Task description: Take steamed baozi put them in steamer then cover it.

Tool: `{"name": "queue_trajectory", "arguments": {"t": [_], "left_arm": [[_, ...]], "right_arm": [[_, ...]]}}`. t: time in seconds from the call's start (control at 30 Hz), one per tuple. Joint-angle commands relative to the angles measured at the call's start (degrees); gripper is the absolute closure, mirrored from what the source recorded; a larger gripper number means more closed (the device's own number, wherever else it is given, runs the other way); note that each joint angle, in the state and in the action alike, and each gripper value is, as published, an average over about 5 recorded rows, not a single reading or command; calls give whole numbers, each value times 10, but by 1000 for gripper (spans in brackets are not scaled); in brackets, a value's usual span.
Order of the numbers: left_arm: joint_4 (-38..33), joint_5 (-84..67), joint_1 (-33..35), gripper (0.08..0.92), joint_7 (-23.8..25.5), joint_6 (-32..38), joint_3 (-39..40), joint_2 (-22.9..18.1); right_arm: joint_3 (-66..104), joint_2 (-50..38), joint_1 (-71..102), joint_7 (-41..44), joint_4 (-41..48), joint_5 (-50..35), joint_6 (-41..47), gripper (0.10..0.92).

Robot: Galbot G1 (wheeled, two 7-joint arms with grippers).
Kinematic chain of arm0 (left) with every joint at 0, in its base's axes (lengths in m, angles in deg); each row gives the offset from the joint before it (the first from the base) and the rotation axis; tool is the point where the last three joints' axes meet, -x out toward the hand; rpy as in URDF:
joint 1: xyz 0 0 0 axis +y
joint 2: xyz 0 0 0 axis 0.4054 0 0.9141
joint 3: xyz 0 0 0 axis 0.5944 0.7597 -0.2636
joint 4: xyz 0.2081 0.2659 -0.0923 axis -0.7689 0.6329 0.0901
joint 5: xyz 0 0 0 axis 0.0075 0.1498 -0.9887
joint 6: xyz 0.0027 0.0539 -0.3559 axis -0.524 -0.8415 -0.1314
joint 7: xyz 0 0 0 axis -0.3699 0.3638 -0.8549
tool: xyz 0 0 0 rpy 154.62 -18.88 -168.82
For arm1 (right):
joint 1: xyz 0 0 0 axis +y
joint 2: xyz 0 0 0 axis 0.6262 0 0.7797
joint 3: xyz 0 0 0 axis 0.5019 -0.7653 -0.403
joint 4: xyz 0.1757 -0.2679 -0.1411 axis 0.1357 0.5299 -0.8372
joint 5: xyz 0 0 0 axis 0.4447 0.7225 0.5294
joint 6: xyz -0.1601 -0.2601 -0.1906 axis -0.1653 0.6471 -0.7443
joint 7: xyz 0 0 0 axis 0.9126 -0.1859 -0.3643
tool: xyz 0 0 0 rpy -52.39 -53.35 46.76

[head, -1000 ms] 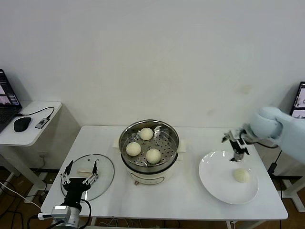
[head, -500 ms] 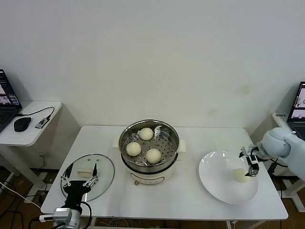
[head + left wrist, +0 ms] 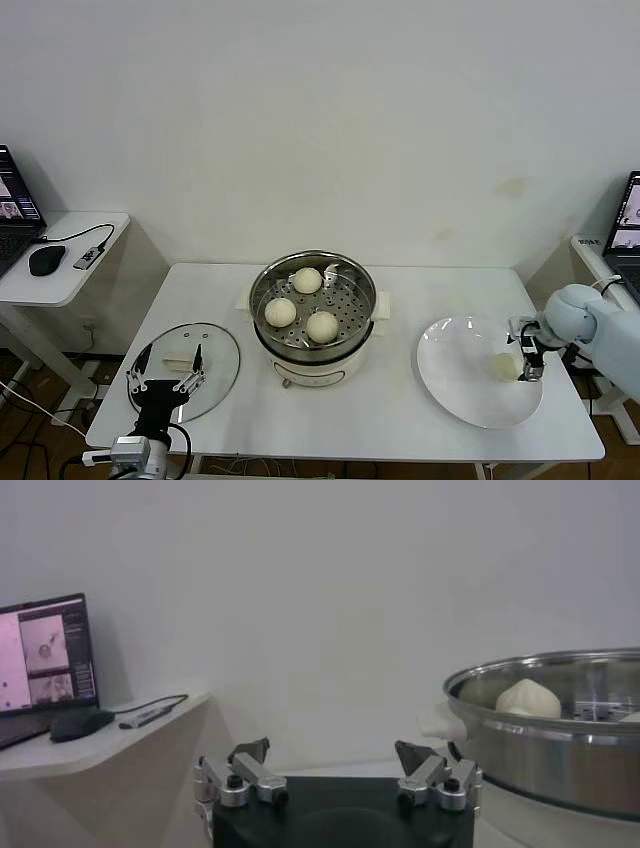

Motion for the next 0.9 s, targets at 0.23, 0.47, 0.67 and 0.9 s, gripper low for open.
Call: {"name": "queue_trajectory", "arguments": {"t": [0.23,0.47,0.67,0.9], "left_arm": [[0,1,1,177,0,1,-1,-1],[-2,1,2,177,0,2,-1,-2],[-4,1,2,177,0,2,-2,-1],[-5,0,0,177,0,1,-1,1]], "right_arm": [[17,24,21,4,24,9,2,295],[12,21,4,9,13,-2,1,411],[-52,0,-76,23,-13,-39,6,475],[-221,-9,-309,41,-62,-140,25,490]]}}
